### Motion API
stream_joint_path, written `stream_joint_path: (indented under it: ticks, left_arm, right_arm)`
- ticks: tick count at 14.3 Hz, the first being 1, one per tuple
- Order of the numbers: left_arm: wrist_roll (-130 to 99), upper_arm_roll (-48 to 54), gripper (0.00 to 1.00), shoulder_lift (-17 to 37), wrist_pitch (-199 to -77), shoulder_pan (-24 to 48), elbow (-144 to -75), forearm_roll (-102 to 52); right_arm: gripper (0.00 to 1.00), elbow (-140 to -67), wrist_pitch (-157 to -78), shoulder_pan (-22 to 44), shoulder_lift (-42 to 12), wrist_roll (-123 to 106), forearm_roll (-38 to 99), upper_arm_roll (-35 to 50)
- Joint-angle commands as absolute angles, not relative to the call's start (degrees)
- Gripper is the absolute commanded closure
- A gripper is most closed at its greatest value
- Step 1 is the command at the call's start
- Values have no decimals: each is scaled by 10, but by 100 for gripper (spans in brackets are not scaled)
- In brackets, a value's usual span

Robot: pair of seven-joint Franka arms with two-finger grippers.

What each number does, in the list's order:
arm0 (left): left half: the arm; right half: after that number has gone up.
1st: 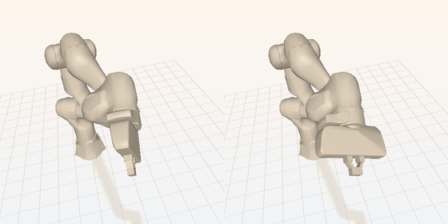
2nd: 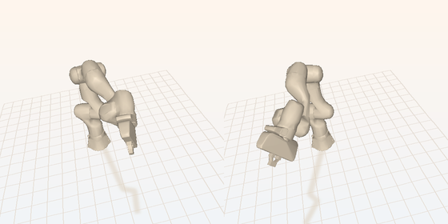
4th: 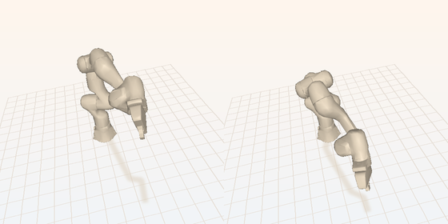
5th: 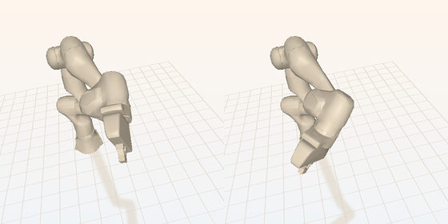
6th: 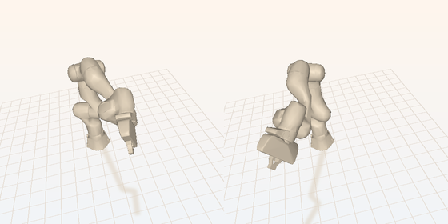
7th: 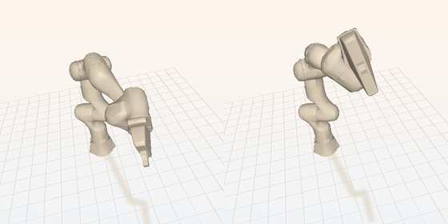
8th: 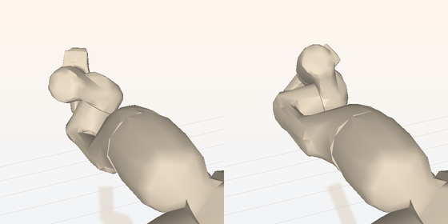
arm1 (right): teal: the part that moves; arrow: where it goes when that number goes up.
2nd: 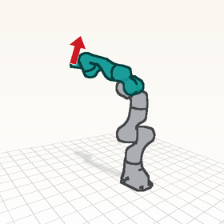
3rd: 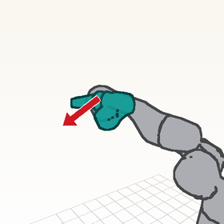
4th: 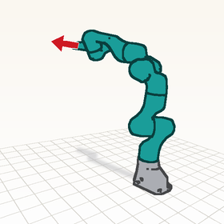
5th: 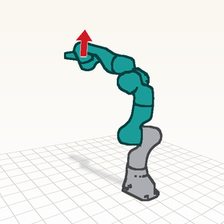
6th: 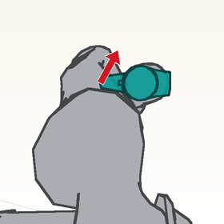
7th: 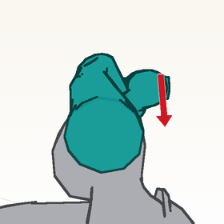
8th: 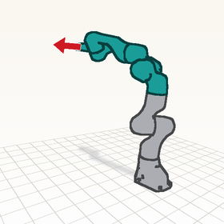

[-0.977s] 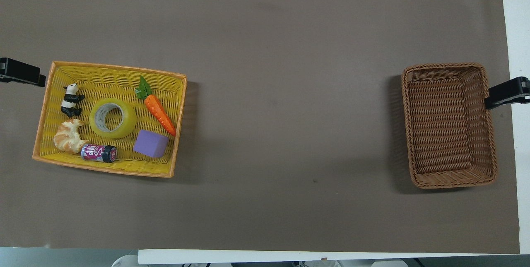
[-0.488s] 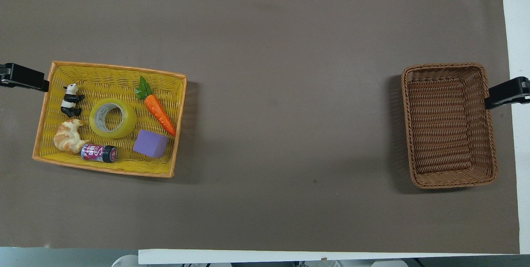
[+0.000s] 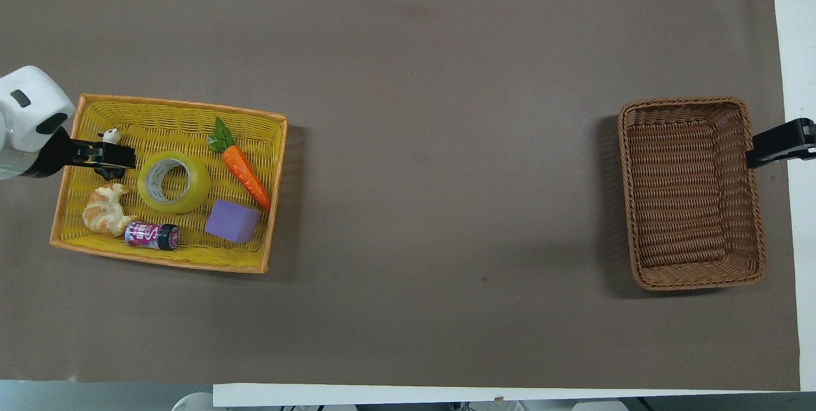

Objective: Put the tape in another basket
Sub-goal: 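Reach the left gripper down into the tape roll's center hole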

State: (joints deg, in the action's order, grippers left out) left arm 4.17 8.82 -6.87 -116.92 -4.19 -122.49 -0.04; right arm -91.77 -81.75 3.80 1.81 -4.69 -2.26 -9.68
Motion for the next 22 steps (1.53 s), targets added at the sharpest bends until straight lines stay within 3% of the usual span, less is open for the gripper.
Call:
stream_joint_path:
  ticks: [1,6,11,15,19,22]
  left_arm:
    - [32,89,1,-36,-1253,-40,-1265,7]
    - [33,87,2,-23,-1306,-61,-1296,6]
    - [33,88,5,26,-1385,-83,-1301,7]
    - [32,89,6,18,-1397,-79,-1334,7]
    - [34,89,25,18,-1398,-71,-1353,7]
    - [34,89,25,21,-1395,-65,-1349,7]
  right_arm:
    - [0,-925,-814,38,26,-41,-12,-98]
    - [0,-925,-814,38,26,-41,-12,-98]
    - [0,-925,-814,38,26,-41,-12,-98]
    - [0,-925,-814,38,26,-41,-12,-98]
    - [0,-925,-814,38,26,-41,-12,-98]
    - [0,-925,-814,38,26,-41,-12,-98]
